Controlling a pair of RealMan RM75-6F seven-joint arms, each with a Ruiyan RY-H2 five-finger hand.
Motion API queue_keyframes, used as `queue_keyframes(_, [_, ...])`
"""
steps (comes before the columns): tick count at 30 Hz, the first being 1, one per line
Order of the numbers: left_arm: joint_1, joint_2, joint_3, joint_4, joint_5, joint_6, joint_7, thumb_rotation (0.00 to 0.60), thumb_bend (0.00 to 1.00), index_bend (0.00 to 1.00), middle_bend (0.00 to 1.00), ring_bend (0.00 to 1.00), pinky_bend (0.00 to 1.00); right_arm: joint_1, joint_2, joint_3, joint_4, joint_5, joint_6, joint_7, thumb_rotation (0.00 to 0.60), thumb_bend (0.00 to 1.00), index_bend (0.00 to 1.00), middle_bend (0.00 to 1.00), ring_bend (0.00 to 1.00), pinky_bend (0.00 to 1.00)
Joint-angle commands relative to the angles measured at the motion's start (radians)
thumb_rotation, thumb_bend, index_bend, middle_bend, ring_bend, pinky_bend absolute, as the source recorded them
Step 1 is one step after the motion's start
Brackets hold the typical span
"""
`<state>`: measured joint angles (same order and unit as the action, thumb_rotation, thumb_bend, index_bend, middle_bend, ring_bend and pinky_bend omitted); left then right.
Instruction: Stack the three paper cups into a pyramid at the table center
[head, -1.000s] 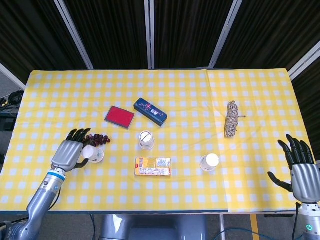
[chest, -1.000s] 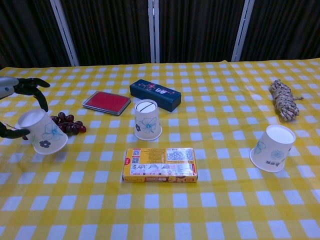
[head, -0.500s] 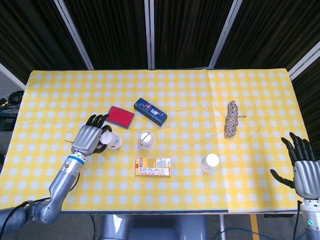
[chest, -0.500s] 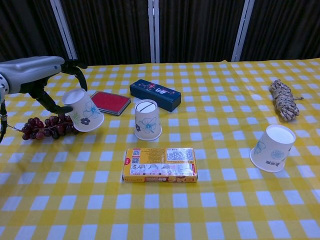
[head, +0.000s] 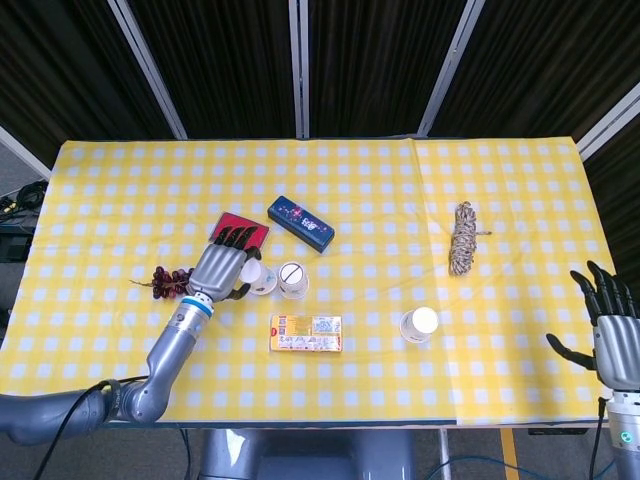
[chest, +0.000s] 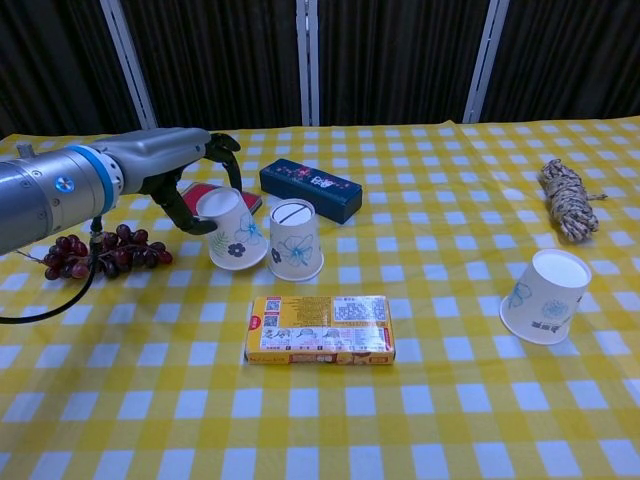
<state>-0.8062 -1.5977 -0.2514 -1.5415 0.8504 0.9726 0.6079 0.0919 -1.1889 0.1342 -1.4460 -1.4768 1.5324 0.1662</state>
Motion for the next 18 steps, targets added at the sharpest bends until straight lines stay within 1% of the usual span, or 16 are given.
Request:
queue_keyframes(1, [-0.022, -0.023, 0.001, 0.018, -0.021, -0.009, 0.01, 0.6, 0.36, 0.39, 0.0, 0.0, 0.0, 0.001, -0.001, 0.002, 0.003, 0.004, -0.003, 0.005, 0.6, 0.06, 0.15, 0.0, 0.0, 0.0])
queue_keyframes(7, [-0.042, -0.052, 0.011, 0.04, -0.004, 0.002, -0.003, 0.6, 0.36, 0.39, 0.0, 0.0, 0.0, 0.003, -0.003, 0.001, 0.005, 0.006, -0.009, 0.004, 0.6, 0.06, 0.15, 0.0, 0.0, 0.0])
queue_keyframes(13, [-0.053, -0.06, 0.02, 0.054, -0.014, -0.007, -0.014, 0.6, 0.36, 0.38, 0.0, 0.0, 0.0, 0.004, -0.004, 0.0, 0.003, 0.01, -0.013, -0.003, 0.6, 0.06, 0.15, 0.0, 0.0, 0.0])
queue_keyframes(15, [-0.054, -0.061, 0.026, 0.056, -0.013, -0.004, -0.012, 0.6, 0.36, 0.36, 0.0, 0.0, 0.0, 0.004, -0.004, 0.0, 0.003, 0.012, -0.015, -0.003, 0.6, 0.06, 0.15, 0.0, 0.0, 0.0])
queue_keyframes(18, [-0.055, -0.061, 0.032, 0.055, -0.008, -0.005, -0.021, 0.6, 0.34, 0.27, 0.0, 0.0, 0.0, 0.004, -0.004, 0.0, 0.002, 0.011, -0.014, -0.005, 0.6, 0.06, 0.15, 0.0, 0.0, 0.0])
